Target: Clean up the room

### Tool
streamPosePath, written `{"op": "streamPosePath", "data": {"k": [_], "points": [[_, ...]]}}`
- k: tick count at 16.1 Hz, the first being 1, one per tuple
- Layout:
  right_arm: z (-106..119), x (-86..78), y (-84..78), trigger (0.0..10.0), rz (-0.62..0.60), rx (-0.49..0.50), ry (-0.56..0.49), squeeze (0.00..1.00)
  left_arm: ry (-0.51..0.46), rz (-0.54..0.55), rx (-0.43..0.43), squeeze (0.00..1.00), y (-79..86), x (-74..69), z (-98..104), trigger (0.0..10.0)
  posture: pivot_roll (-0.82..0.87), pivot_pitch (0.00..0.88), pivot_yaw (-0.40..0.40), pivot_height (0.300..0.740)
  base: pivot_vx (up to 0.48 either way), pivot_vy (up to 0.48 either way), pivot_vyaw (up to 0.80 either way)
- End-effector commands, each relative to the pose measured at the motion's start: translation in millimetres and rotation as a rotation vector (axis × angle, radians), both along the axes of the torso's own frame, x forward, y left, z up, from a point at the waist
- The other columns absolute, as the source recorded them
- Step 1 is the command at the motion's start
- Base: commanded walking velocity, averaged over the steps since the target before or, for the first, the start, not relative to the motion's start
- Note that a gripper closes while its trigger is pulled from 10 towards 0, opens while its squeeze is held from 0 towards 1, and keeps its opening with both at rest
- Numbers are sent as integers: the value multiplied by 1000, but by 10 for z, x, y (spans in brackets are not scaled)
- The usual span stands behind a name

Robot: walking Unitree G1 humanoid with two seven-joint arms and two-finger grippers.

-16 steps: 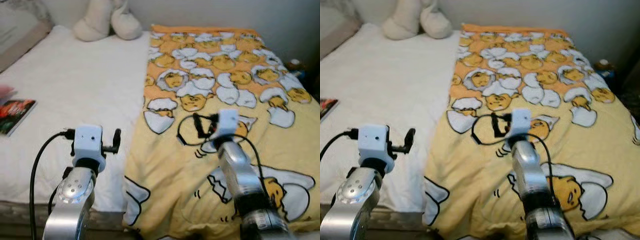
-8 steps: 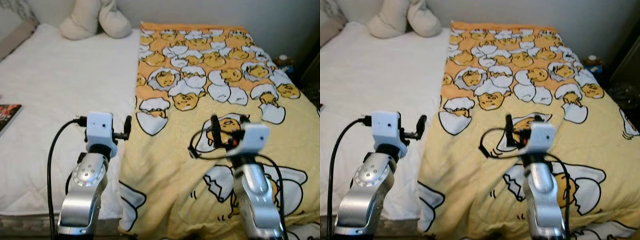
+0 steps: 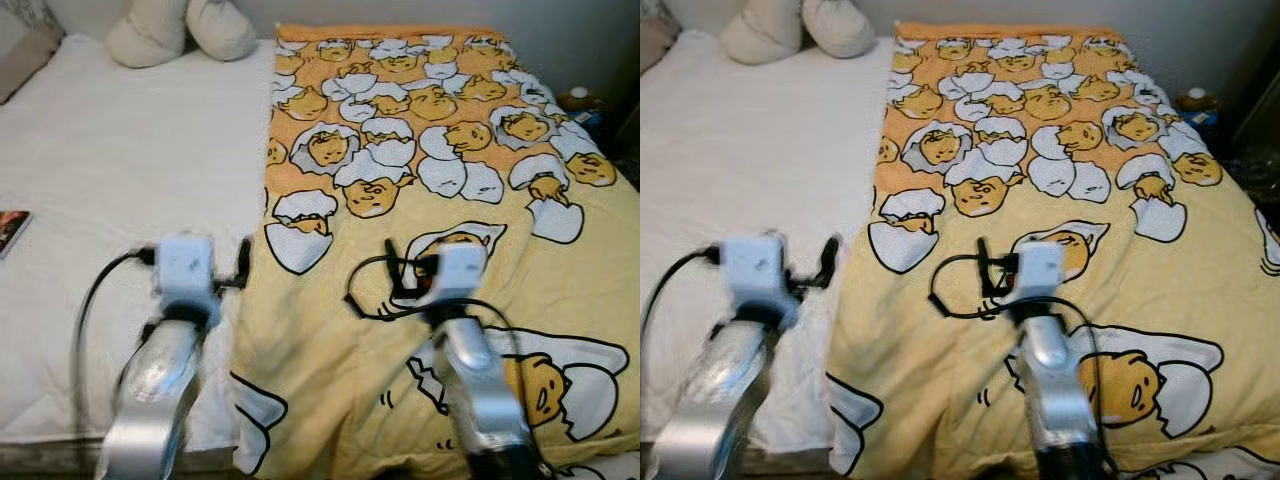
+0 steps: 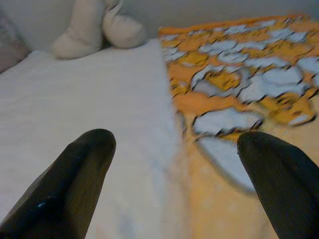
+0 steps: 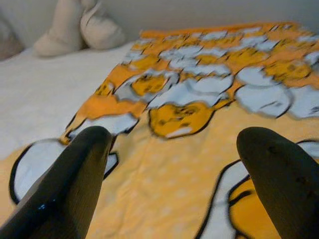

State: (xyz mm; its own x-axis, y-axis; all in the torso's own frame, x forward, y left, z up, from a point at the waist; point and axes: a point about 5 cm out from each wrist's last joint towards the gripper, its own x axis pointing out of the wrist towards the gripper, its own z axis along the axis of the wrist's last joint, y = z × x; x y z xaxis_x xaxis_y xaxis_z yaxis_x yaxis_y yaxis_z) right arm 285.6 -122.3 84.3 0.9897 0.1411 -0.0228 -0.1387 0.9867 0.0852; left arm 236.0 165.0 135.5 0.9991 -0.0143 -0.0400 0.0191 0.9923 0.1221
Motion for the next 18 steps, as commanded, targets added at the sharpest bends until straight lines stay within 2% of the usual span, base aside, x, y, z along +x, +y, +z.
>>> {"op": "streamPosePath", "data": {"k": [1,2,3,5,7,8,11,14,16,18], "points": [[-16,43,34,10000,-3,-6,-4,0,-3,1,20,0,51,-100,77,10000,175,56,60,740,0,0,0],[-68,103,81,10000,8,-17,8,0,16,2,35,0,108,-242,110,10000,205,90,73,740,0,0,0],[-111,170,82,10000,-1,-20,28,0,27,2,36,0,135,-311,121,10000,234,126,85,740,0,0,0],[-190,377,124,10000,-23,-36,87,0,85,-13,31,0,176,-587,161,10000,302,224,119,740,0,0,0],[-201,495,235,10000,-19,-58,128,0,145,-12,33,0,177,-805,193,10000,336,283,141,740,0,0,0],[-248,520,331,10000,-3,-55,184,0,179,-17,31,0,157,-884,198,10000,349,298,148,740,0,0,0],[-337,455,565,10000,75,-75,246,0,202,-6,39,0,181,-940,208,10000,373,323,150,740,0,0,0],[-486,218,932,10000,252,-27,269,0,236,15,14,0,194,-969,203,10000,352,311,136,740,0,0,0],[-582,103,995,10000,292,-22,293,0,243,8,4,0,170,-949,190,10000,345,308,134,740,0,0,0],[-759,-130,1065,10000,329,7,333,0,247,-2,-6,0,158,-911,175,10000,321,302,134,740,0,0,0]]}}
